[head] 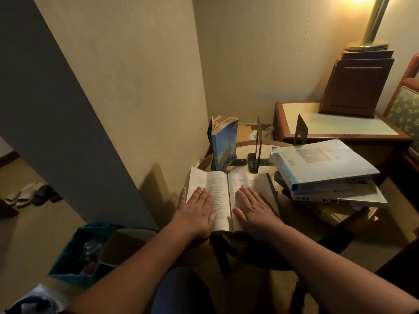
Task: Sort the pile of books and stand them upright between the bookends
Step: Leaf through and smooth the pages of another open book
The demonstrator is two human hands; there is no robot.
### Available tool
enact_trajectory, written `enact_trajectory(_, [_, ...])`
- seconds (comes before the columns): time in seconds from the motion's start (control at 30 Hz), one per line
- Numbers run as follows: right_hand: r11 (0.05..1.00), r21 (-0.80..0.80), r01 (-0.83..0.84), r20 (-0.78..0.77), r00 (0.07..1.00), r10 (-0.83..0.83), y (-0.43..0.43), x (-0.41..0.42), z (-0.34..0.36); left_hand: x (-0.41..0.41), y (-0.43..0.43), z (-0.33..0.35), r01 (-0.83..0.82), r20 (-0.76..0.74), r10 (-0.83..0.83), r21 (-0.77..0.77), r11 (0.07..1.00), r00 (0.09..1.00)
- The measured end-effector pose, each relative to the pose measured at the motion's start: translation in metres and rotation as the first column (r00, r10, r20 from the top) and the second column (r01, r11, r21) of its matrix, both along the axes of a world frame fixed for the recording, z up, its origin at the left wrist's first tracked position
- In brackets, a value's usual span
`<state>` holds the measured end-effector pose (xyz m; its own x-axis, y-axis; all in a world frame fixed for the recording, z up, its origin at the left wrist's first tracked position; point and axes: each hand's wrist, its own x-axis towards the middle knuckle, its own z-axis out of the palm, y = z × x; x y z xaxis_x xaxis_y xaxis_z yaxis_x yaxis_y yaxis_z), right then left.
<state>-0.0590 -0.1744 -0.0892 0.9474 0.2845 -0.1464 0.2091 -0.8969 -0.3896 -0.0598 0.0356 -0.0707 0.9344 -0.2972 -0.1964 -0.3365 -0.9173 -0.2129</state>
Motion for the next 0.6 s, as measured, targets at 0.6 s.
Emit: enact_trajectory(0.6, [0.996,-0.085,-0.021,0.046,0.999,0.025,-0.001,0.017,-0.016,0.060,-0.065,0.006,-0.425,-0.183,0.390,-0.226,0.877,0.902])
